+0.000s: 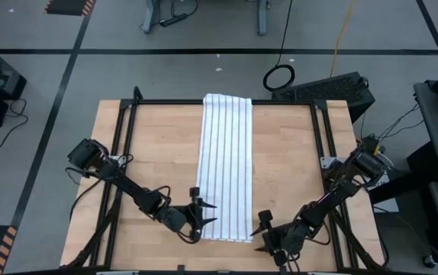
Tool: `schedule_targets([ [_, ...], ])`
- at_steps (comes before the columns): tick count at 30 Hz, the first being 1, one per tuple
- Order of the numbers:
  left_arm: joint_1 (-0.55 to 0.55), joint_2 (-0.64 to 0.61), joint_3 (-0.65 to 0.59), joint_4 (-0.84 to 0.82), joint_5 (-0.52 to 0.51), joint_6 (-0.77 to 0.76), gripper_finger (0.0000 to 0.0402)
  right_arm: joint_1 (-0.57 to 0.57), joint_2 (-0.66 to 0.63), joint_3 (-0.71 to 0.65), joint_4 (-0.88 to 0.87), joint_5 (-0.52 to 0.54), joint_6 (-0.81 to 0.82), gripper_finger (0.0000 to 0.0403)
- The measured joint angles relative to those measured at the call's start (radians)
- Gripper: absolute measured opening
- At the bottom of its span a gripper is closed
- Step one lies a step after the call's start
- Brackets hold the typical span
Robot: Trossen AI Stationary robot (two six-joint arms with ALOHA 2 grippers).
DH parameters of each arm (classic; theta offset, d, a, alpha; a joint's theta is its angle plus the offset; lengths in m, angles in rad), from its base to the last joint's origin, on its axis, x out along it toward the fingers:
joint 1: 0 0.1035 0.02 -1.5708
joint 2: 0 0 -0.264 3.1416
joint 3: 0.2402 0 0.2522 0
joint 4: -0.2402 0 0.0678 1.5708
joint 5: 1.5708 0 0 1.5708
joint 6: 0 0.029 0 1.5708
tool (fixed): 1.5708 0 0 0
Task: Roll towel into tight, uniform cylinder
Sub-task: Fold the white brown kitchen towel
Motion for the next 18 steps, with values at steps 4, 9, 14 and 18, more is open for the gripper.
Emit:
schedule_targets([
  [4,-0.004,0.000,0.000,-0.009,0.001,-0.019,0.0189,-0.006,0.024,0.000,0.012,0.011,0.009,0.0236],
  [9,-0.012,0.000,0.001,-0.103,0.001,-0.099,0.0189,-0.006,0.026,0.000,0.024,0.041,0.000,0.0235],
  [14,-0.007,0.000,0.001,-0.260,-0.044,-0.247,0.0189,-0.007,0.026,0.000,0.024,0.037,-0.005,0.0235],
  [18,-0.008,0.000,0.001,-0.282,-0.069,-0.278,0.0189,-0.008,0.026,0.000,0.024,0.037,0.032,0.0235],
])
